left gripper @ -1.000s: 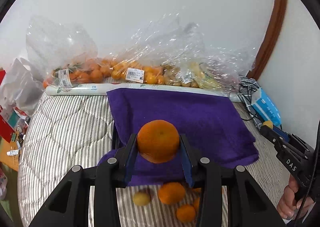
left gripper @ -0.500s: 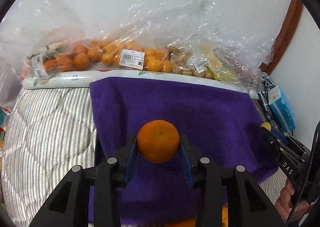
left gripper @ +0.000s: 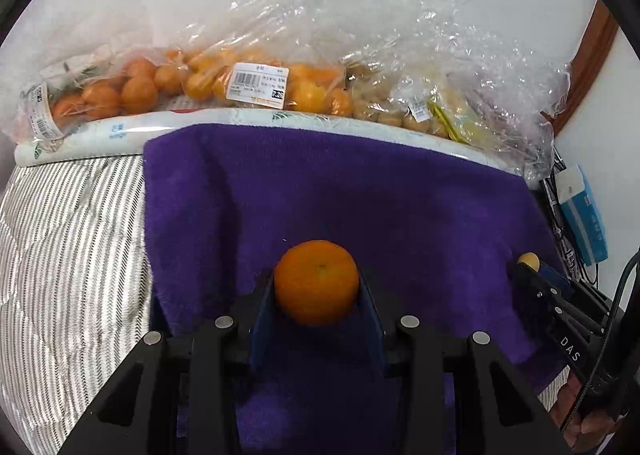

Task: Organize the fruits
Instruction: 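Open both tools to release the orange and lemon onto the towel, then withdraw the left tool while the right tool grasps another large orange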

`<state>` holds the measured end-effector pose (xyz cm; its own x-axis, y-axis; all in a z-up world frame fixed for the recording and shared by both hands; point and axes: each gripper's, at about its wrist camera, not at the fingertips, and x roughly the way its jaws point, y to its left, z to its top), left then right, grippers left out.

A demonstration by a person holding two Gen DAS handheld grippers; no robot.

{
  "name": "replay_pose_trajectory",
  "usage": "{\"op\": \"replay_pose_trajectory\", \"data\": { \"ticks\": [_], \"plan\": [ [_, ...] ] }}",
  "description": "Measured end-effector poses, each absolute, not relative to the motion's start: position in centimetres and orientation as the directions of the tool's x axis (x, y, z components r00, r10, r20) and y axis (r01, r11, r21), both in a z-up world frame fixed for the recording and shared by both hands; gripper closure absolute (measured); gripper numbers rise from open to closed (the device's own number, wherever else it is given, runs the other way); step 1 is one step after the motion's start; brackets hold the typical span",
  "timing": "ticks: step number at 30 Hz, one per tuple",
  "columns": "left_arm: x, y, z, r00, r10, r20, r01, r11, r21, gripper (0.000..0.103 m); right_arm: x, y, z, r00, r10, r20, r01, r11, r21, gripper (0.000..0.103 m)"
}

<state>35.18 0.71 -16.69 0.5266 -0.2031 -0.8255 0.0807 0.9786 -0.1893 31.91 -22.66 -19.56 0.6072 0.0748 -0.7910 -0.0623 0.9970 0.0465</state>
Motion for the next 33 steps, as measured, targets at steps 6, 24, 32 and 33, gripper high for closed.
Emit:
{"op": "replay_pose_trajectory", "data": {
  "ticks": [6,24,32,33],
  "plan": [
    [35.1,0.2,-16.9,0.518,-0.197,-0.832,0.093,0.98,-0.174,0.065,31.8,-22.6,-19.6,0.608,0.078,-0.79,-0.071,0.997,0.043,0.072],
    [28.1,0.4,-10.0,0.606,-0.178,-0.776,0.079,0.983,-0.164,0.05,25.8,-22.2,-12.2,0.718,0.111,-0.687,-0.073,0.994,0.084,0.041],
    [21.9,1.6,-6.3,0.691,-0.154,-0.706,0.057,0.986,-0.159,0.051,20.2,-23.0,-9.0,0.756,0.086,-0.649,-0.046,0.996,0.078,0.041],
    [21.1,1.8,-6.0,0.691,-0.163,-0.704,0.058,0.984,-0.171,0.051,19.3,-23.1,-8.7,0.761,0.079,-0.644,-0.038,0.996,0.078,0.041]
  ]
}}
